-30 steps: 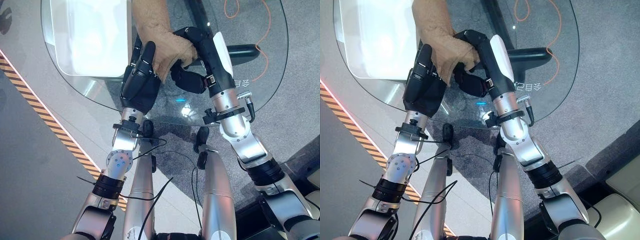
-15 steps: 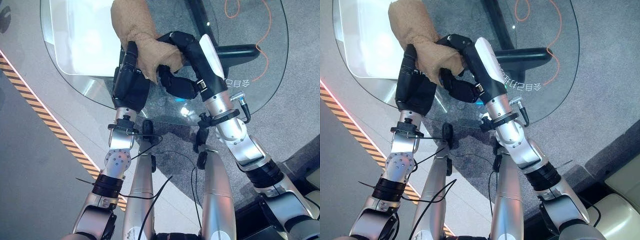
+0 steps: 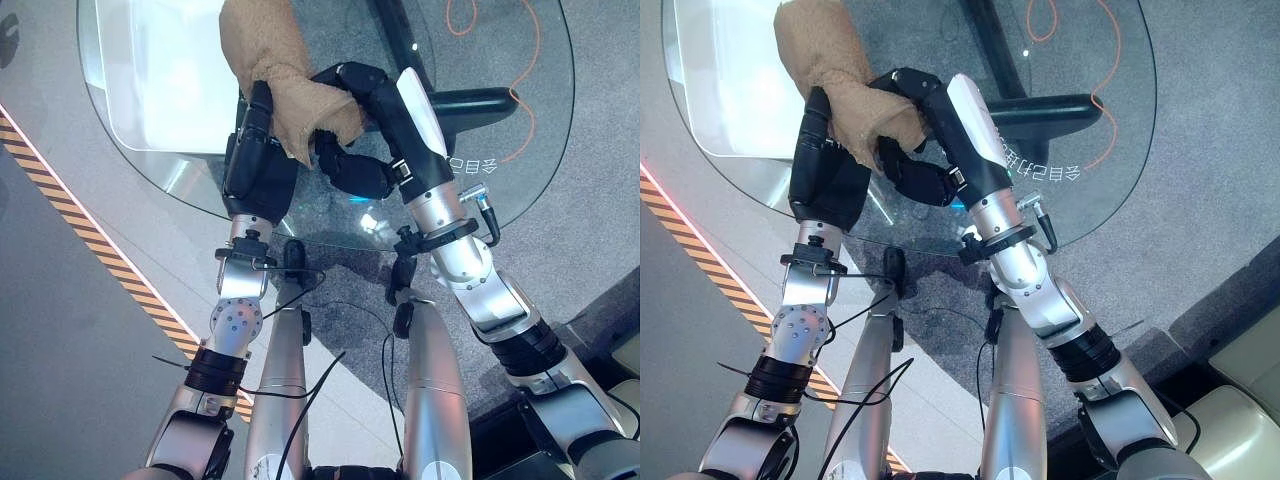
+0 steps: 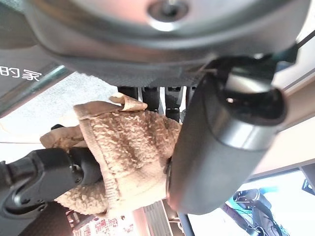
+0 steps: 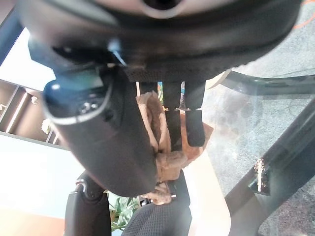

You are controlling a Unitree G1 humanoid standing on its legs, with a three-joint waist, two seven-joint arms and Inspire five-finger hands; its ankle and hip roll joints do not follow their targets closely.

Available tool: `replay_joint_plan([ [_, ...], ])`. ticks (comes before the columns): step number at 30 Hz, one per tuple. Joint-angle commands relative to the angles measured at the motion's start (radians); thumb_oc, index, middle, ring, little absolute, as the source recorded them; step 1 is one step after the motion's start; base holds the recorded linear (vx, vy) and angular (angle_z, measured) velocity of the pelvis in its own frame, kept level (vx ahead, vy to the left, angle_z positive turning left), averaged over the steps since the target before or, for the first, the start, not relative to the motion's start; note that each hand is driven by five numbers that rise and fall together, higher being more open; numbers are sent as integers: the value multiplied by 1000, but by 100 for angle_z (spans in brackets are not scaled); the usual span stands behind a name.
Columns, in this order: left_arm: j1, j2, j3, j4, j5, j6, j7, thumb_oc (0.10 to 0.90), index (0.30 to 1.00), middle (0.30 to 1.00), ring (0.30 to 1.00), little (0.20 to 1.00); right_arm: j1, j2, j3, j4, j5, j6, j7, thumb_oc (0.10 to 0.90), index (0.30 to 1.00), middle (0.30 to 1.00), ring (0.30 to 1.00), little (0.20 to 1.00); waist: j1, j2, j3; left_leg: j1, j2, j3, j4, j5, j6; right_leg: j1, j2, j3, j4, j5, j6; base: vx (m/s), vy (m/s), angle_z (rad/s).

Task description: Wipe the table with a cloth and put it in the basket.

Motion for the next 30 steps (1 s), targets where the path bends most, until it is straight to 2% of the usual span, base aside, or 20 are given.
replay_joint_plan([
  [1, -134, -6, 3, -198, 56, -56, -98, 100, 300, 300, 300, 200, -94, 28, -28, -114, -9, -74, -11, 800, 900, 900, 900, 900, 15, -25, -29, 15, -110, 97, 61, -89, 121, 22, 127, 37, -109, 72, -4, 0, 0, 0],
  [8, -131, -16, 13, -200, 71, -111, -78, 100, 300, 300, 300, 200, -93, 38, -34, -110, -20, -81, -32, 800, 900, 900, 900, 900, 16, -25, -29, 11, -111, 95, 64, -91, 124, 16, 129, 39, -104, 71, -5, 0, 0, 0],
  [15, -132, -23, 33, -196, 127, -245, -16, 100, 300, 300, 300, 200, -91, 46, -39, -102, -31, -87, -45, 800, 900, 900, 900, 900, 19, -27, -29, 4, -112, 93, 70, -92, 123, 12, 129, 39, -99, 69, -6, 0, 0, 0],
  [18, -128, -28, 46, -196, 153, -277, 17, 100, 300, 300, 300, 200, -89, 48, -46, -100, -33, -89, -43, 800, 900, 900, 900, 900, 21, -27, -29, 4, -113, 92, 71, -93, 123, 11, 130, 38, -95, 66, -6, 0, 0, 0],
  [30, -126, -35, 67, -199, 210, -341, 105, 100, 300, 300, 300, 200, -95, 59, -49, -101, -43, -81, -45, 800, 900, 900, 900, 900, 27, -26, -29, 5, -116, 91, 67, -90, 122, 11, 130, 33, -95, 65, -6, 0, 0, 0],
])
